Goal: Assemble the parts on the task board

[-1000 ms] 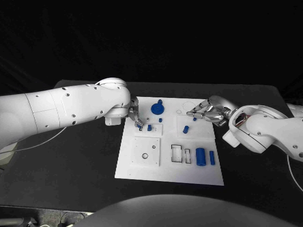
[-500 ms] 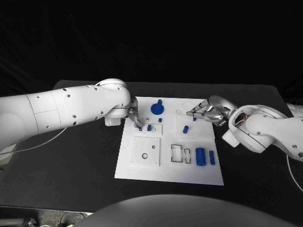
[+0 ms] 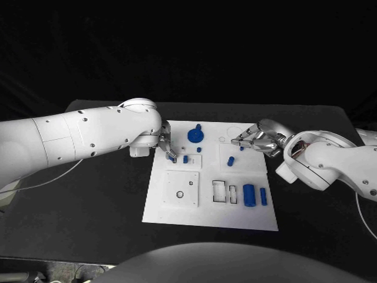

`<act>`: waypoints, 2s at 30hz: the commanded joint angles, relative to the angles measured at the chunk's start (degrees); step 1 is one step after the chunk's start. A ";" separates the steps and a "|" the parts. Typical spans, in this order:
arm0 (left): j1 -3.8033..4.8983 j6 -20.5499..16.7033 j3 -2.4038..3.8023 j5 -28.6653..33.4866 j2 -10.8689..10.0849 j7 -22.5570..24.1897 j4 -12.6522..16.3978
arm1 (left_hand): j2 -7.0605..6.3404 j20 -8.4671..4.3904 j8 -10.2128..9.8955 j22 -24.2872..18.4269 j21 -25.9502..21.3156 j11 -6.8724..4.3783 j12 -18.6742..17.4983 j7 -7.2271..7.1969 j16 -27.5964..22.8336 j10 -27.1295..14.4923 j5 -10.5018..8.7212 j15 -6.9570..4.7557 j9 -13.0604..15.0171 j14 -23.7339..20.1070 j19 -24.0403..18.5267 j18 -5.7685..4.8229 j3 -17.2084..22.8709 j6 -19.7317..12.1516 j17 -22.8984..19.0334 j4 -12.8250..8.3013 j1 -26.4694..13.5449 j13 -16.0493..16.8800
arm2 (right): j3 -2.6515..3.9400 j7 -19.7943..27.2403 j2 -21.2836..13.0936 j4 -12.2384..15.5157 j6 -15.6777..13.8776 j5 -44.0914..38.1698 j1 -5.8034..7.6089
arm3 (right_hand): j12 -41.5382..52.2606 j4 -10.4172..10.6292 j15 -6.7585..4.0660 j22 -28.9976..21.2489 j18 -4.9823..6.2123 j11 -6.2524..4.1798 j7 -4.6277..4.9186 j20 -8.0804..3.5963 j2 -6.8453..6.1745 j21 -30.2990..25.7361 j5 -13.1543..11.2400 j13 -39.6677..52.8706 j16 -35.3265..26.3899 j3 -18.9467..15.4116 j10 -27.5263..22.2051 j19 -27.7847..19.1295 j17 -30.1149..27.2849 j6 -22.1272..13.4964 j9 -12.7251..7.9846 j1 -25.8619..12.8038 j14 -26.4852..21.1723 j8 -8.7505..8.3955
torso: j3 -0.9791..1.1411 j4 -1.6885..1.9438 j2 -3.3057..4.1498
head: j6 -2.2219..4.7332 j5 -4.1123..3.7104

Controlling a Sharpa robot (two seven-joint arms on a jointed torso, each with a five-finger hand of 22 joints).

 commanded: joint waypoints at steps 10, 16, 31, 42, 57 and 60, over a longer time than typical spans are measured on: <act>-0.14 1.29 0.02 -0.17 0.68 -5.52 -0.83 | 0.37 -0.18 0.16 15.09 0.14 -0.20 0.14 0.03 0.15 5.96 0.01 -0.25 0.05 6.06 5.92 -0.86 0.63 0.03 15.09 -0.29 0.01 15.08 | 0.00 0.24 0.07 0.08 0.35 -0.60 -0.04 | -0.29 -0.13 0.44 15.06 -0.81 0.44 0.27 0.48 0.43 0.26 0.34 15.07 0.23 -0.11 6.11 6.10 15.08 -0.17 -0.08 0.34 5.87 0.24 | 0.05 -0.04 -0.03 | 0.01 -0.06; -0.34 1.37 0.02 -0.17 0.98 -5.16 -1.31 | 0.41 -0.17 0.15 15.09 0.14 -0.17 0.14 0.06 0.15 5.96 -0.07 -0.25 0.06 6.06 5.92 -0.86 0.73 0.00 15.09 -0.28 -0.06 15.08 | 0.00 0.25 0.04 0.06 0.33 -0.60 -0.04 | -0.29 -0.13 0.44 15.06 -0.81 0.44 0.27 0.48 0.43 0.26 0.34 15.07 0.23 -0.11 6.11 6.10 15.08 -0.17 -0.08 0.34 5.87 0.24 | 0.01 0.00 -0.04 | 0.01 -0.16; -0.45 2.93 0.02 0.32 1.51 -4.30 -1.68 | 0.37 -0.13 0.10 15.09 0.14 -0.09 0.14 0.15 0.15 5.96 -0.41 -0.23 0.11 6.06 5.92 -0.86 0.93 -0.11 15.09 -0.25 -0.44 15.08 | 0.00 0.28 0.08 0.10 0.26 -0.59 -0.03 | -0.29 -0.13 0.44 15.06 -0.81 0.44 0.27 0.48 0.43 0.26 0.34 15.07 0.23 -0.11 6.11 6.10 15.08 -0.17 -0.08 0.34 5.87 0.24 | 0.05 -0.01 -0.02 | 0.01 -0.10; -0.47 3.74 0.02 0.41 1.49 -4.55 -1.76 | 0.36 -0.12 0.10 15.09 0.14 -0.08 0.14 0.15 0.15 5.96 -0.46 -0.22 0.12 6.06 5.92 -0.86 0.95 -0.11 15.09 -0.25 -0.50 15.08 | 0.00 0.32 0.11 0.06 0.18 -0.59 -0.03 | -0.29 -0.13 0.44 15.06 -0.81 0.44 0.27 0.48 0.43 0.26 0.34 15.07 0.23 -0.11 6.11 6.10 15.08 -0.17 -0.08 0.34 5.87 0.24 | 0.03 0.02 -0.04 | 0.01 -0.19; -0.58 4.19 0.02 0.65 1.76 -4.28 -1.94 | 0.37 -0.11 0.09 15.09 0.14 -0.07 0.14 0.15 0.15 5.96 -0.62 -0.21 0.15 6.06 5.92 -0.86 1.05 -0.13 15.09 -0.27 -0.59 15.08 | 0.00 0.29 0.32 -0.08 0.28 -0.62 -0.03 | -0.29 -0.15 0.44 15.06 -0.81 0.44 0.26 0.48 0.47 0.26 0.32 15.07 0.23 -0.17 6.11 6.10 15.08 -0.14 -0.08 0.37 5.87 0.26 | 0.03 -0.06 -0.04 | 0.01 -0.17; -0.59 4.35 0.02 0.73 1.79 -4.27 -1.98 | 0.37 -0.11 0.09 15.09 0.14 -0.07 0.14 0.15 0.15 5.96 -0.62 -0.21 0.15 6.06 5.92 -0.86 1.05 -0.13 15.09 -0.27 -0.59 15.08 | 0.00 0.28 0.31 -0.08 0.28 -0.62 -0.03 | -0.29 -0.15 0.44 15.06 -0.81 0.44 0.26 0.48 0.47 0.26 0.32 15.07 0.23 -0.17 6.11 6.10 15.08 -0.14 -0.08 0.37 5.87 0.26 | 0.05 -0.01 -0.03 | 0.01 -0.18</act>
